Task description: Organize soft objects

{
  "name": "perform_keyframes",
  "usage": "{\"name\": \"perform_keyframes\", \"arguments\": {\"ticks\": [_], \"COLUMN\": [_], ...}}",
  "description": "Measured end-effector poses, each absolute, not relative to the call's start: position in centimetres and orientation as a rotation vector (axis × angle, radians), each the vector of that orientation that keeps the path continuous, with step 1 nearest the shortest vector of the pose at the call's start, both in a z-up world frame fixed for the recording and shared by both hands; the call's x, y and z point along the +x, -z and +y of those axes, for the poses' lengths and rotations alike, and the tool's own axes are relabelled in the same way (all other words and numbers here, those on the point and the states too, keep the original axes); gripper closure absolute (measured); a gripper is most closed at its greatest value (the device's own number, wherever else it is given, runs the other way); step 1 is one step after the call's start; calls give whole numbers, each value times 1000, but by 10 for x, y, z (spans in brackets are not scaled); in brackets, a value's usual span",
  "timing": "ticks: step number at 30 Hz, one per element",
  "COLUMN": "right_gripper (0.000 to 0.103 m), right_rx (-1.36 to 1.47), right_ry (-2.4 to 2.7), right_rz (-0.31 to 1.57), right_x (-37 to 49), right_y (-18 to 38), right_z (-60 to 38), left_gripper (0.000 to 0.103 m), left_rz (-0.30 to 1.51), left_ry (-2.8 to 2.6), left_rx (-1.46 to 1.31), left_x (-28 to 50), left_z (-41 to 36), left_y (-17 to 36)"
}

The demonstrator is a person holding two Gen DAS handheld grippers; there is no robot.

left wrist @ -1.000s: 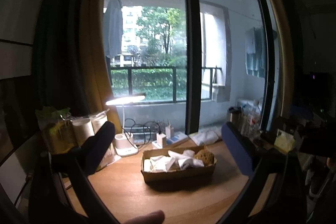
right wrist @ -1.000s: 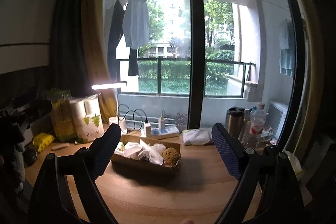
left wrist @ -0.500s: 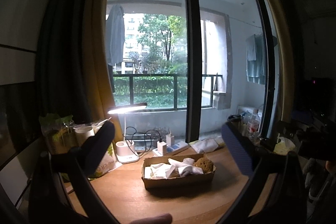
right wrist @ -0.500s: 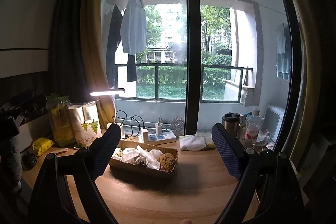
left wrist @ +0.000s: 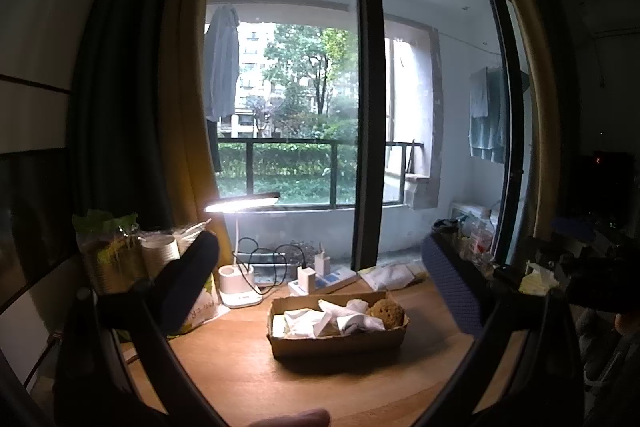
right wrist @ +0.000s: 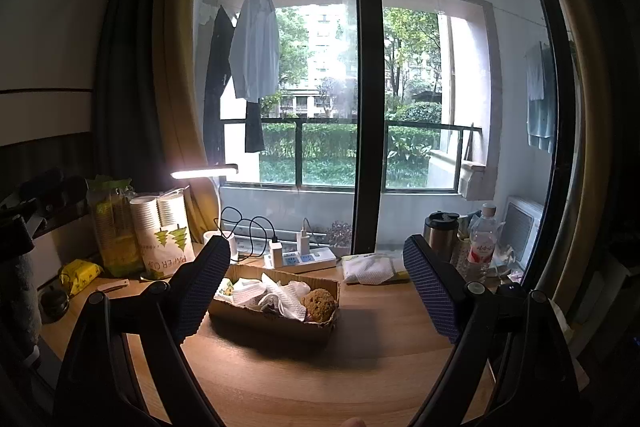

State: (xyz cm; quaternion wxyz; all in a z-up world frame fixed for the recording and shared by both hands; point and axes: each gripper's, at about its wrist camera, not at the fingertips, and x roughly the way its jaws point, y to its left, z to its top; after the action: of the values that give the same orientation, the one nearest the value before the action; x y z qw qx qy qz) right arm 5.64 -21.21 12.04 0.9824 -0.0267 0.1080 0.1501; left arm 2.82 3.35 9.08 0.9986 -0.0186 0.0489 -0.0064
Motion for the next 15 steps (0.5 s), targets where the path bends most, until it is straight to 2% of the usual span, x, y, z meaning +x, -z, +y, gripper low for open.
{"name": "perform_keyframes", "arguments": {"ticks": [15], "right_gripper": [12], "right_rx": [-51], "right_ry": [-297], "right_rz": [221], "right_x": [55], "right_y": [-118], "right_z": [-214], "left_gripper": [1], "left_rz": [101], "left_ry": [21], "left_rx": [-28], "left_x": [26], "left_z": [28], "left_y": [-92]}}
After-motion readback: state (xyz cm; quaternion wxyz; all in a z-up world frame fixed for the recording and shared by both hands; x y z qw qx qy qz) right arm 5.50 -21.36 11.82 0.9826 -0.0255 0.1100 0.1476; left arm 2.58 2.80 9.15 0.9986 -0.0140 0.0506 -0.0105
